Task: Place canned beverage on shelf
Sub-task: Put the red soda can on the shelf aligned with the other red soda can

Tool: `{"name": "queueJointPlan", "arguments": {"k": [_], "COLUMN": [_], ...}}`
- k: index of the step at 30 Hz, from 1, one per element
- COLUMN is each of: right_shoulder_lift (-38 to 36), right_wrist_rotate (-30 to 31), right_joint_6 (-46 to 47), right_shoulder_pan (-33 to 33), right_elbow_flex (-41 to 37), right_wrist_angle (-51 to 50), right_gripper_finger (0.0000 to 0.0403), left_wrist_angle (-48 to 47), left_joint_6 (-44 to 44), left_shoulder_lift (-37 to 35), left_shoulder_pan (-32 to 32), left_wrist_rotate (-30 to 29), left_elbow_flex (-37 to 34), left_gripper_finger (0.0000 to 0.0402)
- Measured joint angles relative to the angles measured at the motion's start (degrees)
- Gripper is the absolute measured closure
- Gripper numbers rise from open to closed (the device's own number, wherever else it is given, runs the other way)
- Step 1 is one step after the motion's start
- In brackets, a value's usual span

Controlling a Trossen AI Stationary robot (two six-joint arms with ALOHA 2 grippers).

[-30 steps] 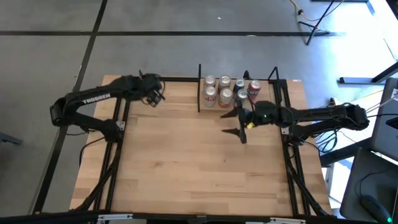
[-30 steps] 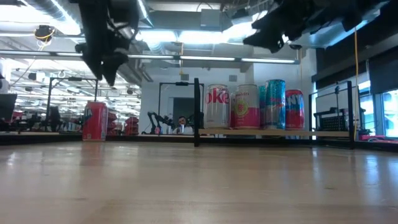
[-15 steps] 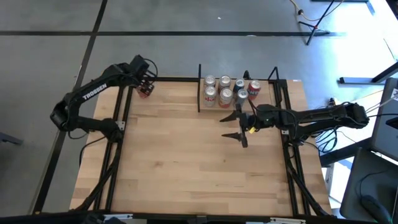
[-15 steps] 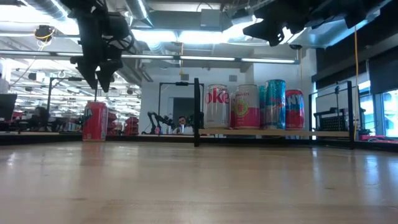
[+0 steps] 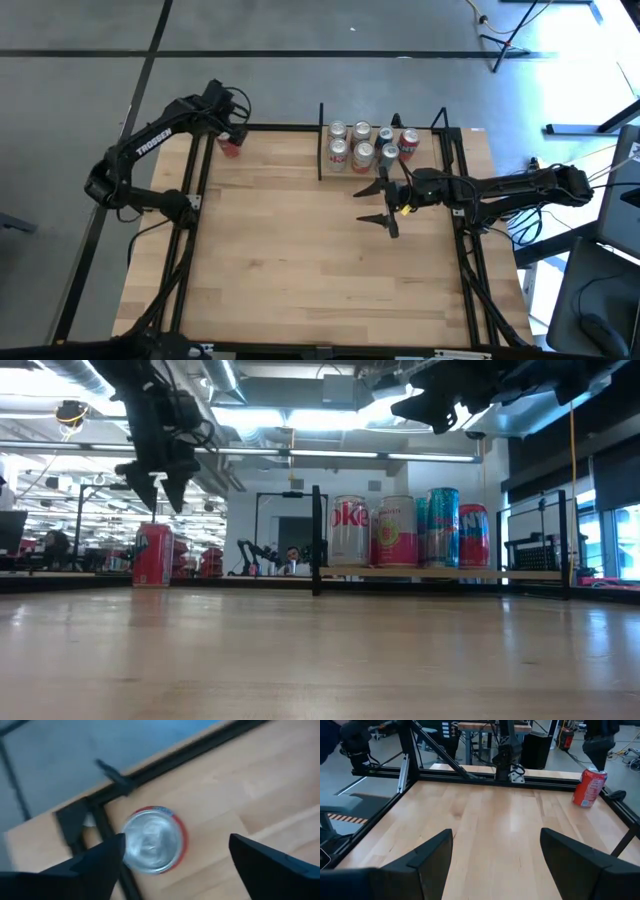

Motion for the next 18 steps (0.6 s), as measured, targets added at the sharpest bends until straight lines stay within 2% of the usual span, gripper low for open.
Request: {"name": "queueJointPlan", "arguments": {"k": [5, 9, 14, 18], "right_shoulder_lift": [0.0, 0.0, 0.0, 0.0], "right_wrist_rotate": [0.0, 0.0, 0.0, 0.0], "right_joint_6": [0.0, -0.5, -1.2, -1.2], "right_shoulder_pan": [0.0, 0.0, 0.0, 0.0], "right_elbow_flex": [0.0, 0.0, 0.0, 0.0], "right_wrist_angle": [0.0, 0.0, 0.0, 0.0], "right_gripper_finger": [0.0118, 0.0118, 0.0118, 0.0118], "left_wrist_angle": [1.8, 2.1, 3.7, 2.9], "left_joint_6": [3.3, 4.7, 2.9, 1.8], "left_shoulder_lift": [2.9, 4.4, 4.7, 6.0], "left_shoulder_pan": [0.3, 0.0, -1.3, -1.8], "left_wrist_rotate": [1.6, -0.1, -6.1, -6.6], "left_elbow_flex": [0.0, 0.0, 0.0, 0.0], "left_gripper_finger": [0.0021, 0.0018, 0.0023, 0.0024]}}
